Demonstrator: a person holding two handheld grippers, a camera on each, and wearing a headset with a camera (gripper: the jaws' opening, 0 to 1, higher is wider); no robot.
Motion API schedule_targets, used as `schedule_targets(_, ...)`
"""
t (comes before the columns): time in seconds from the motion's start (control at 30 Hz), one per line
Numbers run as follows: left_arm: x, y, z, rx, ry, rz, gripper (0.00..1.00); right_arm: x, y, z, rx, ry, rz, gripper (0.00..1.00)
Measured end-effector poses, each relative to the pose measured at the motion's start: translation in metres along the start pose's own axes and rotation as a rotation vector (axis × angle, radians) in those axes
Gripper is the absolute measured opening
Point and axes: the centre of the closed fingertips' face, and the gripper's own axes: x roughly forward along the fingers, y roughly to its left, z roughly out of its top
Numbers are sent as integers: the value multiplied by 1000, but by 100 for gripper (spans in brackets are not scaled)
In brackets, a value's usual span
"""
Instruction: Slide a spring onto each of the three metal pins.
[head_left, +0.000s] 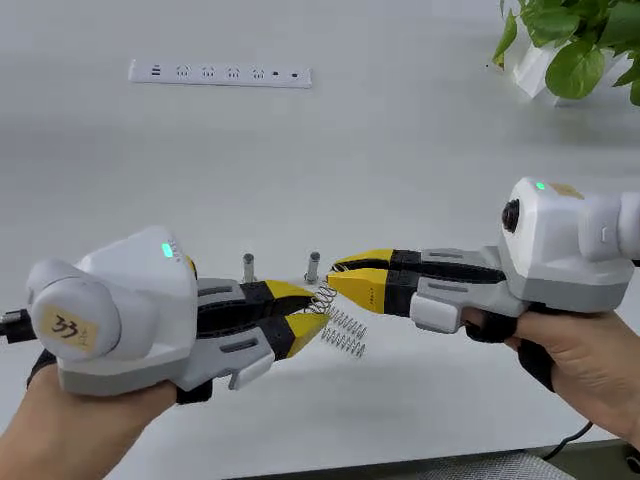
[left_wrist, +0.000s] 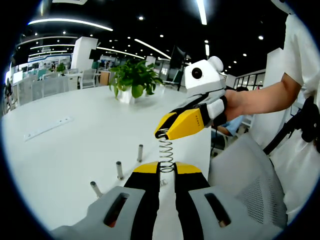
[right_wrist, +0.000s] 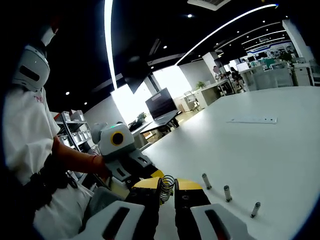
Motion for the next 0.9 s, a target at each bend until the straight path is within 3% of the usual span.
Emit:
schedule_targets(0.6,2,-2,0,-1,2,-15,7,0,8,0,-128,71,17,6)
schedule_targets(0.9,4,-5,-1,18,12,-29,7,1,11,-4,-239,157,15,6)
